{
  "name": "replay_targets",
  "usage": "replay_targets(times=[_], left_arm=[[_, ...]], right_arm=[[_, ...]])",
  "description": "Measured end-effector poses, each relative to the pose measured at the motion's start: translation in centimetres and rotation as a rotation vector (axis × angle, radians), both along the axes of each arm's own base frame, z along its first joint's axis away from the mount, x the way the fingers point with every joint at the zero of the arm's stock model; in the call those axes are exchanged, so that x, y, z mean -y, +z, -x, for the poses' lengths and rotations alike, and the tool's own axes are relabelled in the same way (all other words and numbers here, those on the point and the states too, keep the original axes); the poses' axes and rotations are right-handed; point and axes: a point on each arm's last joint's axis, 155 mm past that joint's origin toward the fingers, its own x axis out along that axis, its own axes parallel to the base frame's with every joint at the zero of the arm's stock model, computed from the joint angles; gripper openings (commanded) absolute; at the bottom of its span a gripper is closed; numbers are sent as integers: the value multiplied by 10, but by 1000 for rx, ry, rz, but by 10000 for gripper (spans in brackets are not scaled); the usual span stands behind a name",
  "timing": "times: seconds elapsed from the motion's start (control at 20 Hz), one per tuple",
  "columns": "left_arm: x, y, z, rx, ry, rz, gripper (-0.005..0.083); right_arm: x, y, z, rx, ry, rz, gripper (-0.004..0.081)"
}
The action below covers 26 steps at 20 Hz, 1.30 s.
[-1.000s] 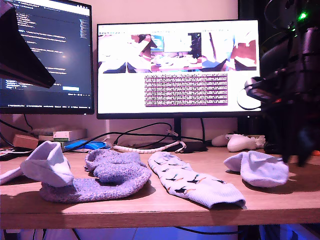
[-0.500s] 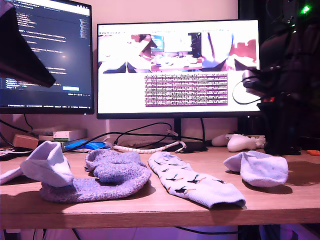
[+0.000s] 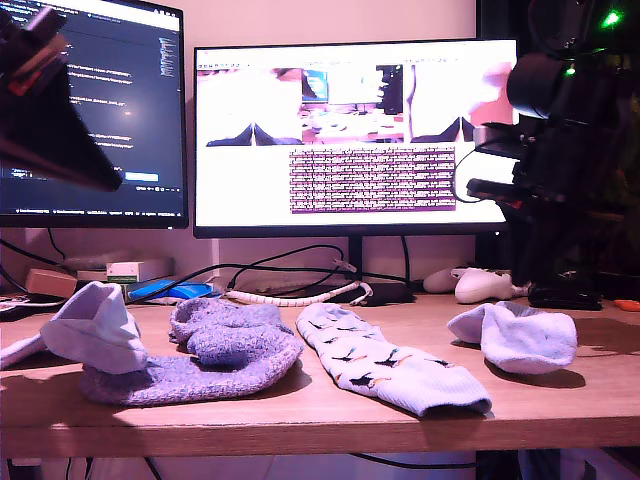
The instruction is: Pair up the socks based on colour and pattern, by placing them on top of one another
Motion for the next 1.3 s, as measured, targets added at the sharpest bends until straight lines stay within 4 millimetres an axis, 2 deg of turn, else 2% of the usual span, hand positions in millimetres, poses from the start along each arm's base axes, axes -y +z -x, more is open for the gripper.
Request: replay_targets(times=[0.1,0.25,0.4,0.6,0.65,0.7,0.8,0.9,1.0,1.1,1.2,1.3], left_arm=[[-3,-2,-3,0,19,-13,-19],[-14,-5,-10,6,73,-41,-19],[-27,-5,-17,11,126,-54,-19],[-53,-5,-30,51,187,-114,-9],[-58,-5,-34,57,199,-121,14],[-61,-8,-37,49,209,-122,75],[-66,-22,-40,34,189,-183,238],[-66,-40,-42,44,104,-306,340],[-65,-53,-44,143,-81,-525,423],[-63,-56,-50,201,-151,-606,468],[-62,-55,-60,244,-161,-630,468],[-62,-66,-68,241,-178,-651,468]], right_arm=[[-2,-12,-2,-22,-12,-3,-13],[-9,-52,3,-106,5,14,-13],[-22,-53,0,-89,33,9,-13],[-58,-53,5,-75,125,-34,-13],[-68,-53,6,-65,158,-34,-13],[-76,-53,9,-61,177,-35,-13],[-84,-53,10,-54,197,-36,-13],[-87,-53,12,-56,205,-39,-13],[-88,-52,11,-52,206,-44,-13],[-90,-52,11,-52,212,-58,-13],[-94,-51,11,-48,220,-73,-13],[-97,-49,10,-43,227,-86,-13]])
